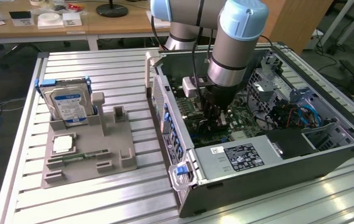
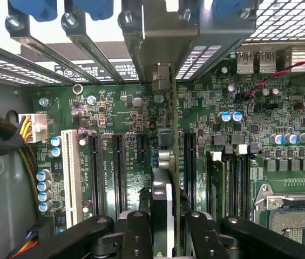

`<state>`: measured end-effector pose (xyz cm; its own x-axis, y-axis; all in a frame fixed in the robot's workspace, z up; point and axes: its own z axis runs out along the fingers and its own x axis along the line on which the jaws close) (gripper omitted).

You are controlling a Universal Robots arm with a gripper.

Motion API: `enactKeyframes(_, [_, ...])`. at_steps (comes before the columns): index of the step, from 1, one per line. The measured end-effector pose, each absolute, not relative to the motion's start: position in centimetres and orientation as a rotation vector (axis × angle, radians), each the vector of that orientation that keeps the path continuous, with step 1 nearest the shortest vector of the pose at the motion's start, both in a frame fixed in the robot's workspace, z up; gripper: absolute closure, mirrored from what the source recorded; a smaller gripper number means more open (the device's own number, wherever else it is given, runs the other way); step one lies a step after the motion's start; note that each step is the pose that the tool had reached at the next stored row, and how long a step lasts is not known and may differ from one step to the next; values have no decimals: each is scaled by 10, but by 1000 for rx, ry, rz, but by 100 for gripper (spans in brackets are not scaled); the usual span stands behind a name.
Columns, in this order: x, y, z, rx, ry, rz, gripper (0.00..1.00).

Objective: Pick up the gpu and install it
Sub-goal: 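Insert the gpu into the slot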

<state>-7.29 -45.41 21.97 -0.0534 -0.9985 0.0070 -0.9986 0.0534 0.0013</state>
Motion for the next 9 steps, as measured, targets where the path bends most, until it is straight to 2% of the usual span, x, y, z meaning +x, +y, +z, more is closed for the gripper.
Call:
enactKeyframes(3, [-73, -454, 221, 2157, -2277, 6, 71])
enactKeyframes(4, [-73, -454, 224, 2157, -2276, 6, 65])
enactKeyframes(9, [-73, -454, 245, 2158, -2277, 8, 65])
